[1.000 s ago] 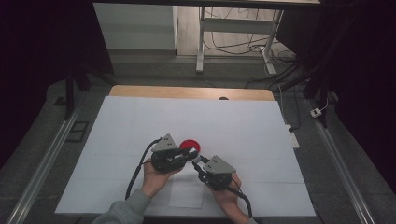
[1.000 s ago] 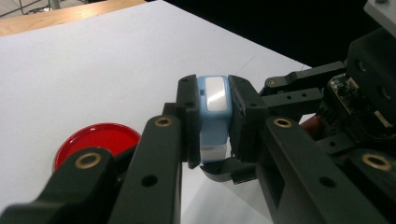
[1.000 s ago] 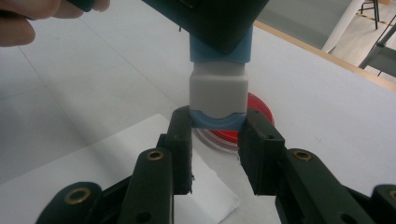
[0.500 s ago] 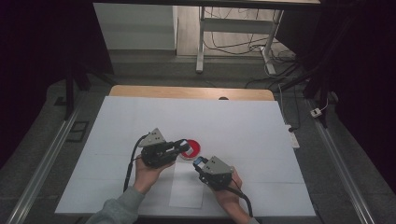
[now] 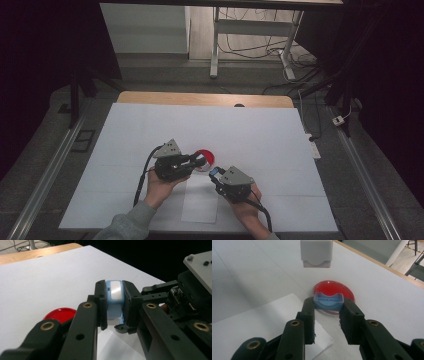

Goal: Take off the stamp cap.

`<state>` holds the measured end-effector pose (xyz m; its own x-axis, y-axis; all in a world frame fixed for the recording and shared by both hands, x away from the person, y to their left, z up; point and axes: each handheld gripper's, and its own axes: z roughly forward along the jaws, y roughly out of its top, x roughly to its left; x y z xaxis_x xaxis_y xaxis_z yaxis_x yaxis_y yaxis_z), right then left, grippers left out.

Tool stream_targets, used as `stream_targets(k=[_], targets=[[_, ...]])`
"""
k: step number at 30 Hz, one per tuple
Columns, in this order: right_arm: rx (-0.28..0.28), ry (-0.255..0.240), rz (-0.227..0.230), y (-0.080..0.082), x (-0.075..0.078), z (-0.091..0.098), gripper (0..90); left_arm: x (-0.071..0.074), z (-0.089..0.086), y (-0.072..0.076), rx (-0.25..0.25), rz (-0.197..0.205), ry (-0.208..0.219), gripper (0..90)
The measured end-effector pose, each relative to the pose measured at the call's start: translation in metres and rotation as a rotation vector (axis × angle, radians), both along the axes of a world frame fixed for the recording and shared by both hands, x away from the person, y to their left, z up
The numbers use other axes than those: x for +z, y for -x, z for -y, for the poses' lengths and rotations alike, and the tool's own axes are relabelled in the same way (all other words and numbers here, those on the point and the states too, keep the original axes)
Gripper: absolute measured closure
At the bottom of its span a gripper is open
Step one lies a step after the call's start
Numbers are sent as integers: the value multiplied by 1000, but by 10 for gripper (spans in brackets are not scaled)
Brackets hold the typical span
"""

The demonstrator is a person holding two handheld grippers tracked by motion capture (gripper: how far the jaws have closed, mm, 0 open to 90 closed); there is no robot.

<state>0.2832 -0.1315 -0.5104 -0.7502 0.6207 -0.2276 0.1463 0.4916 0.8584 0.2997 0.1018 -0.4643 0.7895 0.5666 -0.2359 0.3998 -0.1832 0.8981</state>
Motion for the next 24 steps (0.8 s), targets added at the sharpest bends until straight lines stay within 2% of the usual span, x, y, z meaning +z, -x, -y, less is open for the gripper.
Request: stream_targets(k=[8, 15, 24], targets=[[-10, -16, -13, -2, 2, 9, 655, 0, -2, -1, 4, -6, -1, 758], [-10, -31, -35, -5, 4, 28, 655, 0, -4, -3, -11, -16, -8, 757], [-46, -54, -74, -7, 4, 51, 655, 1, -6, -3, -15, -10, -20, 756]])
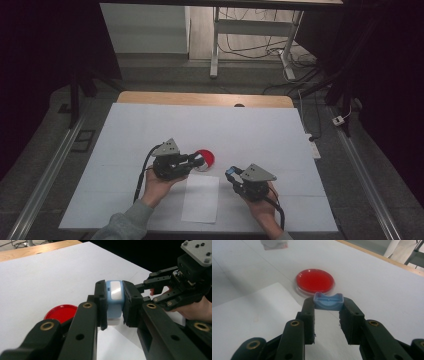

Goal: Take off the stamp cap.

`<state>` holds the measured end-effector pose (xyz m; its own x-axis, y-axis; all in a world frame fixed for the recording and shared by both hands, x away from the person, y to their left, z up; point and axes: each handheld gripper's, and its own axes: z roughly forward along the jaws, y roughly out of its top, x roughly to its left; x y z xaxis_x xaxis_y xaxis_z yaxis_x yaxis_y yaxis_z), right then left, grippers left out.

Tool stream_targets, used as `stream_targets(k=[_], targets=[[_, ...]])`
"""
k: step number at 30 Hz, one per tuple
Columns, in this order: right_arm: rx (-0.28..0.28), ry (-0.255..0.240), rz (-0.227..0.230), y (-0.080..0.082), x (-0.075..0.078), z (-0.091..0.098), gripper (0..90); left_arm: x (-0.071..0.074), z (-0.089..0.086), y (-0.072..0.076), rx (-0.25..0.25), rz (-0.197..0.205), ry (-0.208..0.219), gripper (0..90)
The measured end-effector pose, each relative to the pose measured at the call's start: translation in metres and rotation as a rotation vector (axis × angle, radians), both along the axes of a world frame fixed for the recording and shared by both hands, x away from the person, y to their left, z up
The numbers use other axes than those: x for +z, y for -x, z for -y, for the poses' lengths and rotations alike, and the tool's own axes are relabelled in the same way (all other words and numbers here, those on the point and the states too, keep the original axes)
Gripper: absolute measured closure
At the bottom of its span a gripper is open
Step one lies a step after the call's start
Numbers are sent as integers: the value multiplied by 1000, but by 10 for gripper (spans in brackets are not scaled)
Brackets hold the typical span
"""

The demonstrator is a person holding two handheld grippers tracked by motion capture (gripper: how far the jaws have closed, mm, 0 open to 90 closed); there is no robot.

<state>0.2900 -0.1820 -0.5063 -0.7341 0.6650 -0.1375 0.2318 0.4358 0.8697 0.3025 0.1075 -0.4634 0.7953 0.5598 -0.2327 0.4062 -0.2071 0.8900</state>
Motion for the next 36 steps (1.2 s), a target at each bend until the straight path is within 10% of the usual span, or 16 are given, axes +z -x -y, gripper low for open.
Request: stream_targets(k=[36], targets=[[-167, -19, 1, 18, 4, 101, 654, 9, -9, -1, -6, 16, 4, 756]])
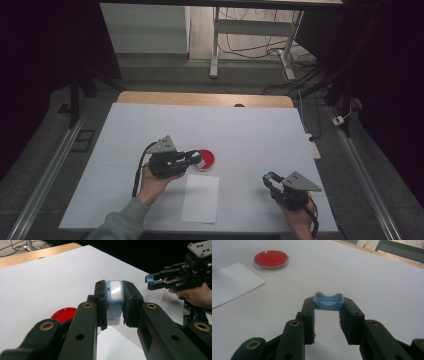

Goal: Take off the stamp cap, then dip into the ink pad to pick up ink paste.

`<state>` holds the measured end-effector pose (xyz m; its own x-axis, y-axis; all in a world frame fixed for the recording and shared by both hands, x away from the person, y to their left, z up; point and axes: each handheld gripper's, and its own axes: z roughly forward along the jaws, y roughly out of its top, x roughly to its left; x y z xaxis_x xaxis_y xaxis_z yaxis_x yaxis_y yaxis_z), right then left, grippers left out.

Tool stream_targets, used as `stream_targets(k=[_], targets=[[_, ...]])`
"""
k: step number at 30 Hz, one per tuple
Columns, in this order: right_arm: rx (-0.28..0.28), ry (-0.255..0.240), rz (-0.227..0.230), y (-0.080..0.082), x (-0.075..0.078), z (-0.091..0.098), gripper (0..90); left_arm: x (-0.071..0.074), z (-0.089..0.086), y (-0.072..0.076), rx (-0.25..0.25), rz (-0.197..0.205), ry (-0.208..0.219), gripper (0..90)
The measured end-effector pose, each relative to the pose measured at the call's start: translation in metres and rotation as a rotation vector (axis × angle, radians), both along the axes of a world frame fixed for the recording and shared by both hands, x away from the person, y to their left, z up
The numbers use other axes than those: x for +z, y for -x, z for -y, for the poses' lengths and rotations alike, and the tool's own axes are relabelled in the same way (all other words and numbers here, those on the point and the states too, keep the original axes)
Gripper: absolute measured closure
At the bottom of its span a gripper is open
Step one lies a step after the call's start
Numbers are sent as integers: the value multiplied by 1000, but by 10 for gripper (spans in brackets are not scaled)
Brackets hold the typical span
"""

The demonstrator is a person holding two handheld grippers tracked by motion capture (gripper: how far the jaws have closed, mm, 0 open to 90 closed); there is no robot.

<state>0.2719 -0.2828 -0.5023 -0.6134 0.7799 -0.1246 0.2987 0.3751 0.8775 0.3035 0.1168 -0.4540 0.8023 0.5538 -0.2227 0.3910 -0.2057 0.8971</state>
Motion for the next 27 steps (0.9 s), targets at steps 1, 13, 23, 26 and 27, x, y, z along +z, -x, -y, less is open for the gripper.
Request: stream_targets(k=[1, 13, 23, 26, 27], targets=[[-9, 4, -3, 1, 0, 2, 654, 0, 0, 0, 2, 0, 0, 756], [-5, 4, -9, 0, -1, 6, 654, 1, -1, -3, 17, 11, -4, 755], [-11, -2, 1, 0, 0, 7, 654, 4, 0, -7, 25, 23, -14, 755], [-15, -4, -2, -1, -1, 7, 654, 4, 0, -9, 25, 23, -20, 755], [-15, -6, -2, -1, -1, 8, 654, 3, 1, -9, 25, 22, -21, 755]])
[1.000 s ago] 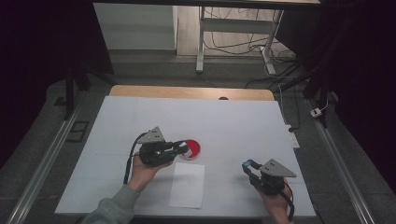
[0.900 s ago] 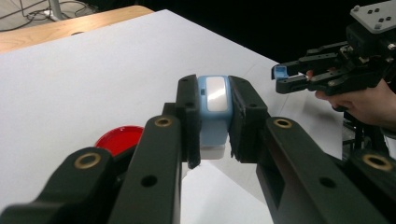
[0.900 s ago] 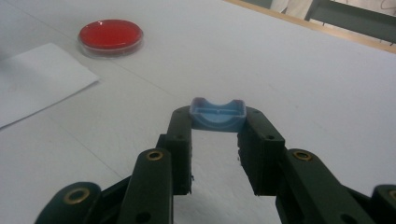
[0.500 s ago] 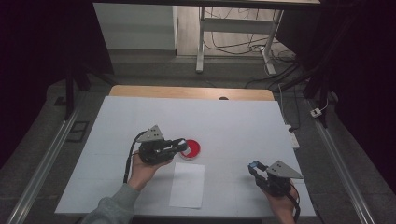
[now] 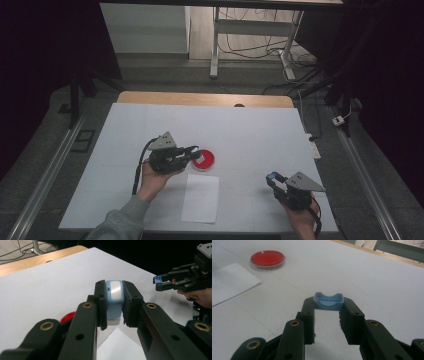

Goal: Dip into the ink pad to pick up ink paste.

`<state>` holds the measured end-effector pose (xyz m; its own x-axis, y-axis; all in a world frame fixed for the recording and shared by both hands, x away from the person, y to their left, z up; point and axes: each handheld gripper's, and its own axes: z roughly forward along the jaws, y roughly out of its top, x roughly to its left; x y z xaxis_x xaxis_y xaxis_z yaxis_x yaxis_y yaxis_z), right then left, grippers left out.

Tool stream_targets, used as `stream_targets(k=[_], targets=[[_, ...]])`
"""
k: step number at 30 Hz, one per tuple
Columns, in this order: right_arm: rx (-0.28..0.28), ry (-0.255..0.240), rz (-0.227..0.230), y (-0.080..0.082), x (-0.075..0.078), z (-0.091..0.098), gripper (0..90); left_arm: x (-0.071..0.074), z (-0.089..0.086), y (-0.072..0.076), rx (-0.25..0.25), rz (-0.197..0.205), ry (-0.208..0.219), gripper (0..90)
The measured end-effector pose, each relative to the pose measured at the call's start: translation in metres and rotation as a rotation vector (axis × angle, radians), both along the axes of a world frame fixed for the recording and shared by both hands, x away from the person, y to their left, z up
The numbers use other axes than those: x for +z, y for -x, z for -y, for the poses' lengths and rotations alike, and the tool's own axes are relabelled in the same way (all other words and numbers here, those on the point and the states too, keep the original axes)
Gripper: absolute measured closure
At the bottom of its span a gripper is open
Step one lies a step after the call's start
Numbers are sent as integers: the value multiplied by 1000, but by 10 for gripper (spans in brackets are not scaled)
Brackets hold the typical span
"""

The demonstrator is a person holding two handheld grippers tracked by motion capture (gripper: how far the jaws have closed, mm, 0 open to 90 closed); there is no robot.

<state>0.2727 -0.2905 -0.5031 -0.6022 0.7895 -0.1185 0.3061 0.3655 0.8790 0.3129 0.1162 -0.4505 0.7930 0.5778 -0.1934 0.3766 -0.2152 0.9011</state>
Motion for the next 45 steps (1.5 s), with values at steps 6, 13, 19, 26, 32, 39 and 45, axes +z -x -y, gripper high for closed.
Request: stream_targets(k=[6, 13, 19, 26, 32, 39, 45], targets=[[1, -2, 2, 0, 0, -1, 654, 2, 4, -6, -12, -2, -4, 755], [6, -2, -1, -1, -1, -3, 654, 1, 5, -14, -8, -7, -13, 755], [7, -6, -1, -1, -1, -3, 654, -3, 3, -22, 8, -18, -21, 755], [10, -2, -4, -1, -1, -4, 653, -7, 4, -30, 22, -20, -47, 755], [9, -2, -5, -2, -2, -3, 653, -11, 7, -38, 19, -29, -62, 755], [8, 2, -6, -2, -2, -4, 653, -19, 14, -45, 7, -46, -91, 755], [7, 1, -7, -2, -2, -4, 653, -24, 16, -49, 2, -62, -112, 755]])
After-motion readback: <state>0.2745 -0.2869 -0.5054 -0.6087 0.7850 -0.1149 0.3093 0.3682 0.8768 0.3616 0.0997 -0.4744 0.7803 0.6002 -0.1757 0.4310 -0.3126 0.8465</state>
